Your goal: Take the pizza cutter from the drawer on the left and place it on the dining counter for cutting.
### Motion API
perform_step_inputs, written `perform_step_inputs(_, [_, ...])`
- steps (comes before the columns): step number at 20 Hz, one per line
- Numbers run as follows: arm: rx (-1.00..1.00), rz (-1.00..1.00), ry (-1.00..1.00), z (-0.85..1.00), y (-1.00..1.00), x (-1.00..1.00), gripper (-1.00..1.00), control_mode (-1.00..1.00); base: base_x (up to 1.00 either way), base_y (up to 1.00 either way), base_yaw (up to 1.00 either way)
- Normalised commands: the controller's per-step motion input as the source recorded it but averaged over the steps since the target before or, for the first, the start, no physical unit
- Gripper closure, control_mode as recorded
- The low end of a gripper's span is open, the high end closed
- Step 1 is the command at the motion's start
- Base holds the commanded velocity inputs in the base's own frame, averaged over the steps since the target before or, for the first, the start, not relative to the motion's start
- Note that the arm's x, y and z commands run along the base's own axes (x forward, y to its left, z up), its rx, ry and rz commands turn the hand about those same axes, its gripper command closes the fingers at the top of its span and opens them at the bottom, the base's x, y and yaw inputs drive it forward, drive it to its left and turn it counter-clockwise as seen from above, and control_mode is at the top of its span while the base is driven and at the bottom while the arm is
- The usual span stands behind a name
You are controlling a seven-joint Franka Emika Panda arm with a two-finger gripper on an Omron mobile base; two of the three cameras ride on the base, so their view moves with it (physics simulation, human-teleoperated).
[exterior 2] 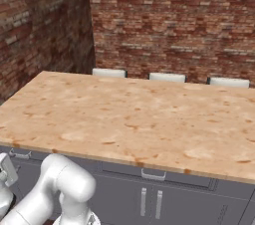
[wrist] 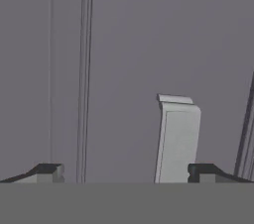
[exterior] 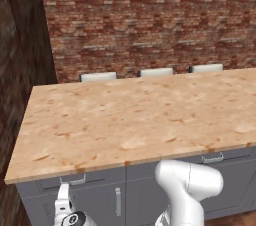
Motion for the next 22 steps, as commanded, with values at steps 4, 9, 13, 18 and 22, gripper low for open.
perform_step_inputs(4, [0.0,0.0,0.0,-0.12,0.04,0.29,-1.0,-1.0,0.0,0.0,0.0])
perform_step_inputs(9, [0.0,0.0,0.0,0.0,0.0,0.19,-1.0,-1.0,0.0,0.0,0.0])
perform_step_inputs(13, [0.01,0.0,0.0,0.08,0.0,0.0,-1.0,-1.0,0.0,0.0,0.0])
perform_step_inputs(18, [0.0,0.0,0.0,0.24,0.0,0.0,-1.0,-1.0,0.0,0.0,0.0])
perform_step_inputs(22, [0.0,0.0,0.0,0.04,-0.09,0.0,-1.0,-1.0,0.0,0.0,0.0])
